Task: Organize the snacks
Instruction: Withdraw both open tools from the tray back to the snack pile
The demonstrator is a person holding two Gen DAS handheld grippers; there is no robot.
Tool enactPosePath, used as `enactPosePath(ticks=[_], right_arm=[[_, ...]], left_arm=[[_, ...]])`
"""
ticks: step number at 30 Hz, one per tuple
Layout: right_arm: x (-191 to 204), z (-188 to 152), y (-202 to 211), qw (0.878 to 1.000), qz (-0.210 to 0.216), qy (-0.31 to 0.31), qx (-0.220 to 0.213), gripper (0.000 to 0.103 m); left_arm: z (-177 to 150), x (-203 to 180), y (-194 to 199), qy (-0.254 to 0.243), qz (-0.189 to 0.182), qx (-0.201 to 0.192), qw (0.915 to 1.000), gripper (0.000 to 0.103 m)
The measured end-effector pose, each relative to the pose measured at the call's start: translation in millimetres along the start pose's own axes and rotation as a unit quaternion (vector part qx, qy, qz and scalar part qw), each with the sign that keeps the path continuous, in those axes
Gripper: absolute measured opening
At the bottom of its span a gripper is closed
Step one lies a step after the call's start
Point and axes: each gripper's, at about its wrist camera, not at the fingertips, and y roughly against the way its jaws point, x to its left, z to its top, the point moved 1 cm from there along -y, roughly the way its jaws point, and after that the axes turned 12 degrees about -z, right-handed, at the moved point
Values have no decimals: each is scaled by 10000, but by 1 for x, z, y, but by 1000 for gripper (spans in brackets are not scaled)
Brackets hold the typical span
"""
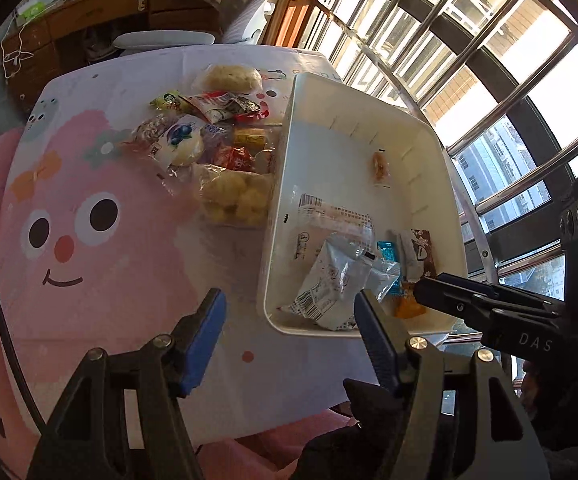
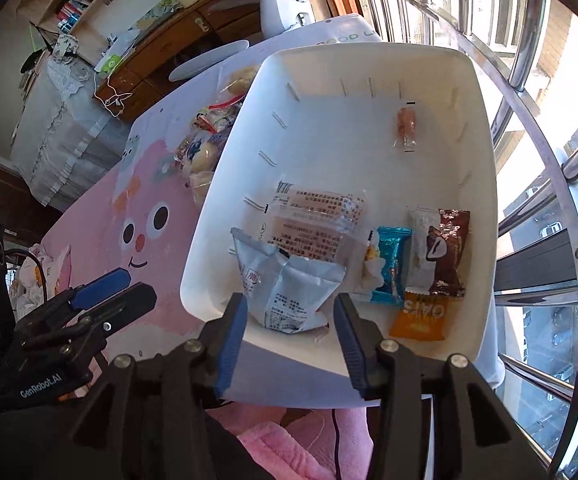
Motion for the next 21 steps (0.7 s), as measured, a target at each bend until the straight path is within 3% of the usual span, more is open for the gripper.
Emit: enactPosePath(ticks=[9, 21], right_arm=[[54, -13, -2, 9998, -140, -112, -1, 49], [135, -34, -4, 9985, -346, -343, -254, 59]], left_arm=[[-9, 52, 37, 99, -122, -37, 9999, 65], [-10, 121, 84, -261, -105, 162, 9995, 66]])
